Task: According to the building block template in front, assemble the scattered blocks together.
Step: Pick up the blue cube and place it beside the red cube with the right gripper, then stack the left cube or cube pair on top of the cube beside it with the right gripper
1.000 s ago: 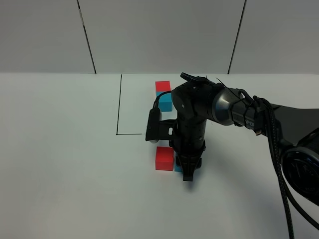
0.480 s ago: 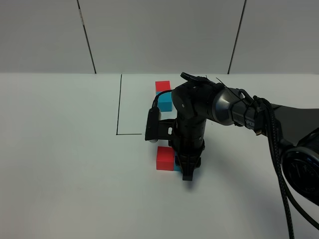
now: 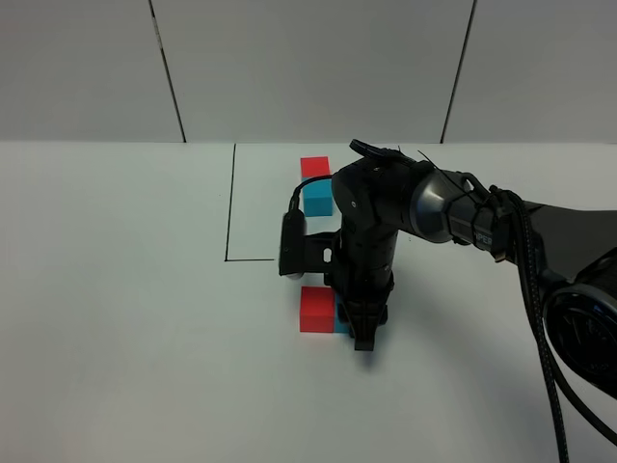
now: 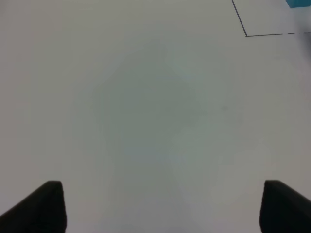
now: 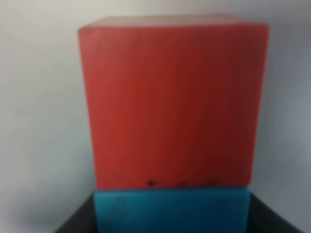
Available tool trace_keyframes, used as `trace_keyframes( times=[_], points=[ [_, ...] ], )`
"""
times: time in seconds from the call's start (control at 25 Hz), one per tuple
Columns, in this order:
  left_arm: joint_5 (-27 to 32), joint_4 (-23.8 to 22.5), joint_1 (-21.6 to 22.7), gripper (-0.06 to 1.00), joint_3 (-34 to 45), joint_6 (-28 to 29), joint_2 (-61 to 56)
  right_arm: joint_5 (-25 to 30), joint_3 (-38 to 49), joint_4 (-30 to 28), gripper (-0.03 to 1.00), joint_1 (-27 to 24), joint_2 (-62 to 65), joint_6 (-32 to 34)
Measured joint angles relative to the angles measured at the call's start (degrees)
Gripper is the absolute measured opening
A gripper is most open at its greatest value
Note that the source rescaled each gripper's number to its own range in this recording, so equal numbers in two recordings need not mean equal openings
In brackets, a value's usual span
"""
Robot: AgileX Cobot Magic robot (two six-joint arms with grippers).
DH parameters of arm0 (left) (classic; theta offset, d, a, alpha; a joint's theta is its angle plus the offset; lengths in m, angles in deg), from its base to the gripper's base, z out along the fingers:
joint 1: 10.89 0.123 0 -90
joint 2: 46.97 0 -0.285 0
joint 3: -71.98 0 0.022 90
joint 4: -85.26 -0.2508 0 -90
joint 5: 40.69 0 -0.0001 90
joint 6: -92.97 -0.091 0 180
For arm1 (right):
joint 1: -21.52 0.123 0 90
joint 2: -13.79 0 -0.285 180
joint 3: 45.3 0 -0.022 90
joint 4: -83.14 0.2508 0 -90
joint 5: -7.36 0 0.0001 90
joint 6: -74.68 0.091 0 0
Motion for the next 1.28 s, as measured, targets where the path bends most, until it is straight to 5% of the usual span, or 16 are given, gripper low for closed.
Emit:
trace_keyframes(
  times=[0.52, 0.92, 1.04, 1.28],
  points=[
    [0.00, 0.00, 0.00, 0.88, 0.00, -0.05, 0.00, -0.05, 0.00, 0.18, 0.01, 0.00, 0.00, -1.74],
    [0.00, 0.00, 0.00, 0.88, 0.00, -0.05, 0.00, 0.95, 0.00, 0.07, 0.79, 0.00, 2.76, -1.90],
    [0.00, 0.00, 0.00, 0.88, 0.00, -0.05, 0.00, 3.29, 0.00, -0.01, 0.88, 0.00, 7.26, -1.90],
    [0.00, 0.00, 0.00, 0.88, 0.00, -0.05, 0.00, 8.38, 0.00, -0.01, 0.91, 0.00, 16.87, 2.53]
  ],
)
